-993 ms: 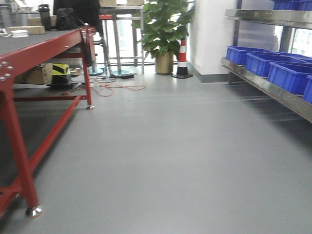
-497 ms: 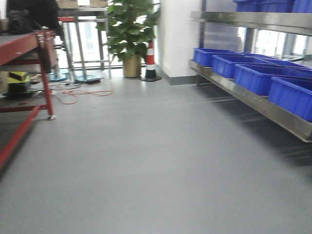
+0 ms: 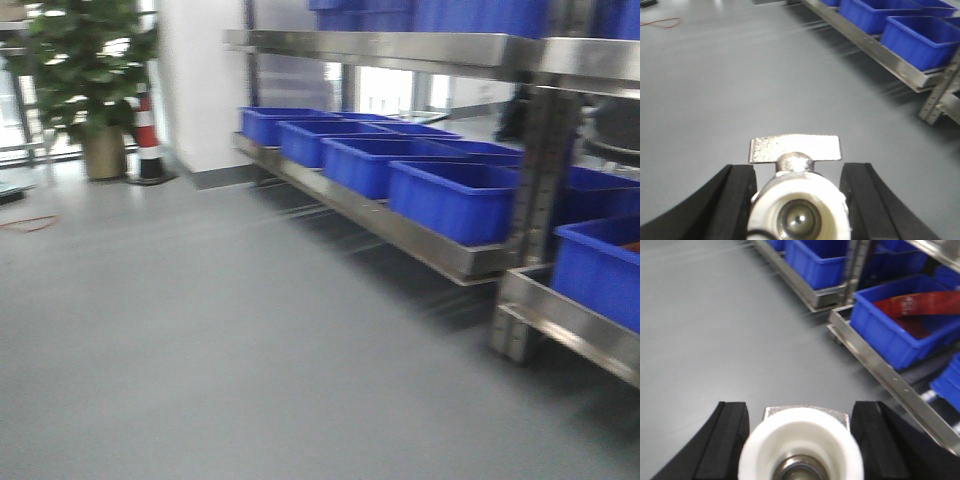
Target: Place valve from conveyor to right shelf box
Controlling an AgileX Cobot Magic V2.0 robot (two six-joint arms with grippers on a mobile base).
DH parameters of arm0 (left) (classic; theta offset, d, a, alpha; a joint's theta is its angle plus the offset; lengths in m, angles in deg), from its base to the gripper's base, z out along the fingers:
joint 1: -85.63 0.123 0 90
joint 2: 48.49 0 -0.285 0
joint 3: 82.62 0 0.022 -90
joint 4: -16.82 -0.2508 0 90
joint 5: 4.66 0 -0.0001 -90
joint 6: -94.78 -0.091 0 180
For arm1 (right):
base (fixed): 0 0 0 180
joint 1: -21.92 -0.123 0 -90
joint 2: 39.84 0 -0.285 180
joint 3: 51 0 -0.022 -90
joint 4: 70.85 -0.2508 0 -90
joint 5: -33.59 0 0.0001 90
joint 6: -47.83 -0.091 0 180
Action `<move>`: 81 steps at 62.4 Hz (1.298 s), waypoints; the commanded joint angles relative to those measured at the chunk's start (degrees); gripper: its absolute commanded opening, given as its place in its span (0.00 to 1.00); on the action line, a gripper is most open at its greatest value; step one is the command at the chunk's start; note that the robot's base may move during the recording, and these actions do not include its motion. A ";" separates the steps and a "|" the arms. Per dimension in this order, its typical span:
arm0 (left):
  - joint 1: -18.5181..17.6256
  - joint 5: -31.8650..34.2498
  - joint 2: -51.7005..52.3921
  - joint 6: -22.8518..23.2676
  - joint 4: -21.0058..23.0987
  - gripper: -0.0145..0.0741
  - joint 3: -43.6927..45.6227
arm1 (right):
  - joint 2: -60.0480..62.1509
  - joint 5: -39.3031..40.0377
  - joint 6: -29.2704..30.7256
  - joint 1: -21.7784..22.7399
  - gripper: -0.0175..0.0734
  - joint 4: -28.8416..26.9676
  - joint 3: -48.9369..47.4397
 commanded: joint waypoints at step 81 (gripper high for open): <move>-0.33 2.74 0.29 0.23 0.54 0.04 0.39 | 0.30 3.79 0.03 0.19 0.01 0.26 -0.48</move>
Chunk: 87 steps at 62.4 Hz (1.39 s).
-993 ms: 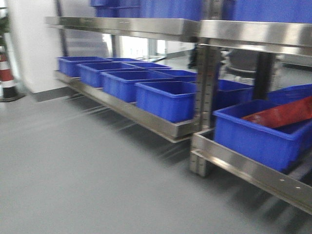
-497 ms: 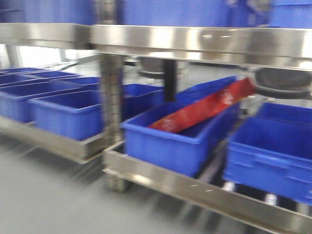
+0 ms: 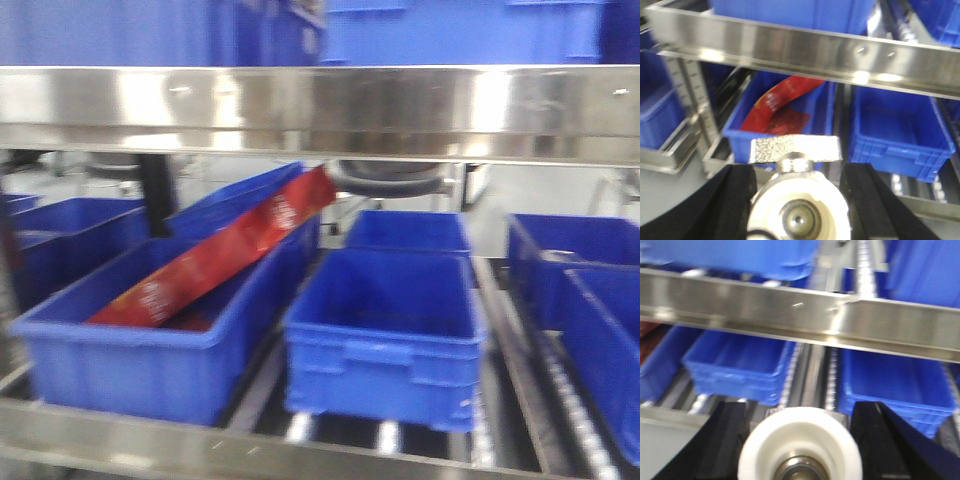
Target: Place valve from conveyor to right shelf box
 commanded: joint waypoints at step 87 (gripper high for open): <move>-0.33 2.74 0.29 0.23 0.42 0.04 0.39 | 0.30 3.79 0.03 0.19 0.01 0.02 -0.48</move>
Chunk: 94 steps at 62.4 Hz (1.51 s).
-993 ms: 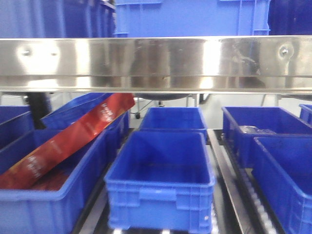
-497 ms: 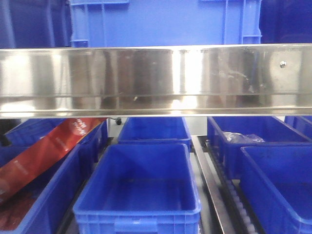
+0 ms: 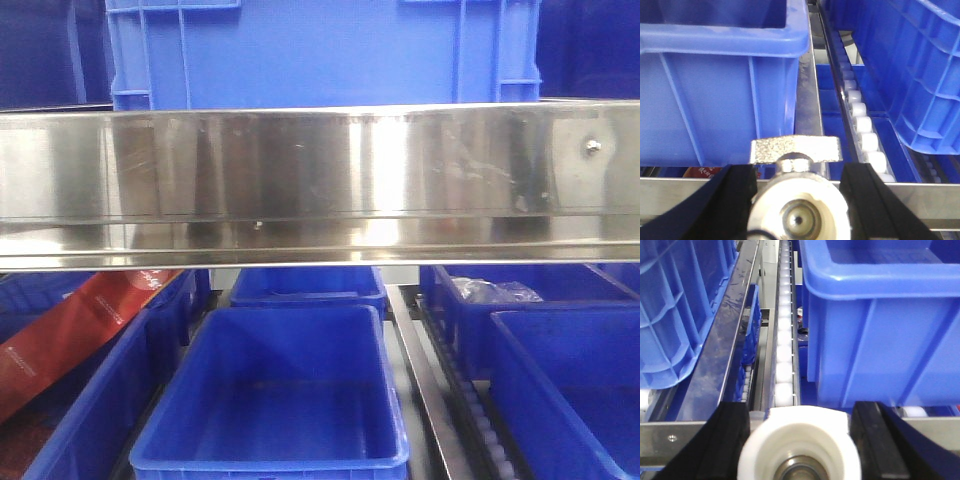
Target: Place valve from conveyor to right shelf box
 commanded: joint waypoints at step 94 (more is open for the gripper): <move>-0.33 9.14 -4.79 -2.62 3.09 0.04 6.54 | -1.54 8.36 0.03 -1.37 0.01 -4.88 -4.77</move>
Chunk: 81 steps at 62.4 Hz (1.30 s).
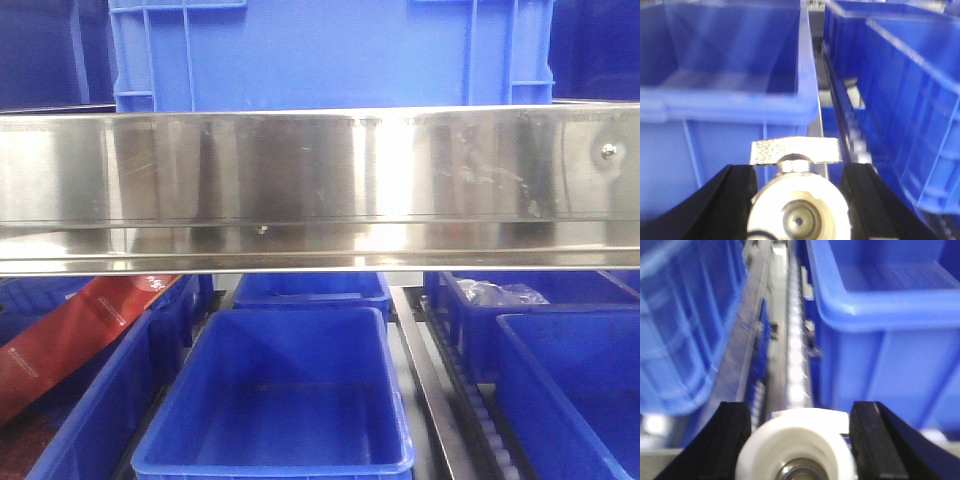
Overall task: Place valve from conveyor to right shelf box
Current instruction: 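Lower the left gripper's valve into a blue box and open it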
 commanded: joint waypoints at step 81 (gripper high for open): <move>-27.69 7.09 -63.34 -11.67 11.67 0.05 54.89 | -55.74 11.59 0.03 -21.15 0.01 -1.57 -49.50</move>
